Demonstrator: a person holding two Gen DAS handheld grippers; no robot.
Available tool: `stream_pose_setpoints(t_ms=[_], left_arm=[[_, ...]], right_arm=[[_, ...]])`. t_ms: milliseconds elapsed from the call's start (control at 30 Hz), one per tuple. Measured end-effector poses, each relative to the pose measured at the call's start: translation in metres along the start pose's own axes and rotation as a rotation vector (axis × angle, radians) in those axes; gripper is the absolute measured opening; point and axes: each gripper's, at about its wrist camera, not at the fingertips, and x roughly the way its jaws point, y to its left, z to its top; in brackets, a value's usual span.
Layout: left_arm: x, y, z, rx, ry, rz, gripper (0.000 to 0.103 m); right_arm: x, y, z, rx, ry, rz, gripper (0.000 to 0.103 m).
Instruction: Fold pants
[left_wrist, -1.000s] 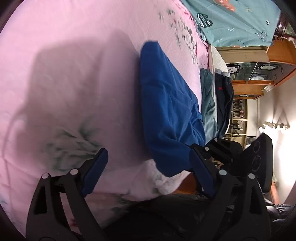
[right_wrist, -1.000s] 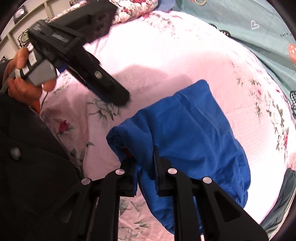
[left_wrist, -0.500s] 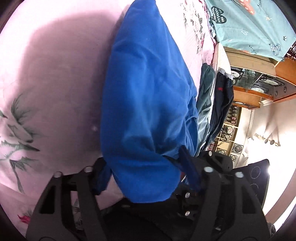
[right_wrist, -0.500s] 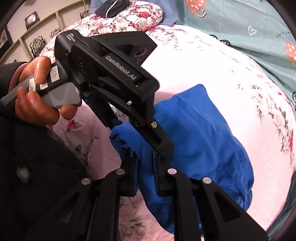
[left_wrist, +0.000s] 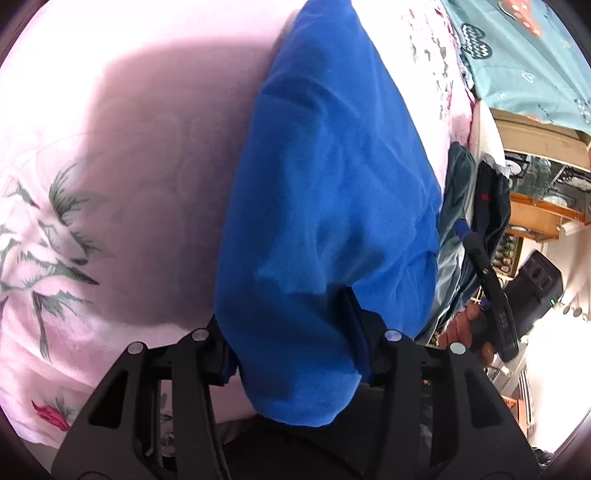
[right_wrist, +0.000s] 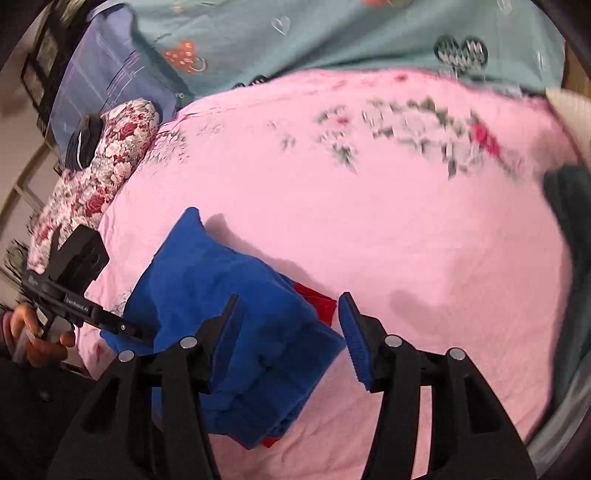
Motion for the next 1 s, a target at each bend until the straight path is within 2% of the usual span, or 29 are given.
stream_pose_setpoints(t_ms=[167,200,300,433,500,533,600,700,833,1000], left_arm=[[0.001,-0.002,-0.001,-0.027,-0.020,0.033,0.051],[0.001,-0.002,-0.001,-0.032,-0.023,0.041,0.052],[0.002,-0.002,-0.003,-0.049,-0.036,0.060,0.053],[0.002,-0.003,-0.005,-0.067,-0.057,0.078,0.054],[0.002,-0.003,-0.007,-0.073,-0.066,0.087,0.054],[0.002,-0.003,-0.007,-0.075,-0.071,0.091,0.054],[0.002,-0.003,-0.009,-0.080,-0.080,0.102,0.054],[0.000,-0.004,-0.012,-0.072,-0.088,0.116,0.051],[-0.005,-0.016,-0.016,-0.022,-0.111,0.144,0.039],[-0.021,-0.033,-0.020,0.080,-0.153,0.154,0.029]], right_arm=[[0.035,-0.007,-0.003,-0.057,0.123,0.054,0.055],[0.042,-0.008,-0.003,-0.067,0.141,0.071,0.058],[0.053,-0.011,0.000,-0.088,0.172,0.096,0.064],[0.065,-0.020,0.005,-0.066,0.234,0.175,0.065],[0.065,-0.019,0.006,-0.085,0.233,0.182,0.065],[0.065,-0.016,0.006,-0.106,0.235,0.182,0.064],[0.067,-0.014,0.005,-0.103,0.247,0.200,0.051],[0.067,-0.011,0.005,-0.112,0.245,0.181,0.044],[0.060,-0.009,0.004,-0.094,0.226,0.154,0.036],[0.040,0.013,0.006,-0.175,0.155,0.082,0.030]])
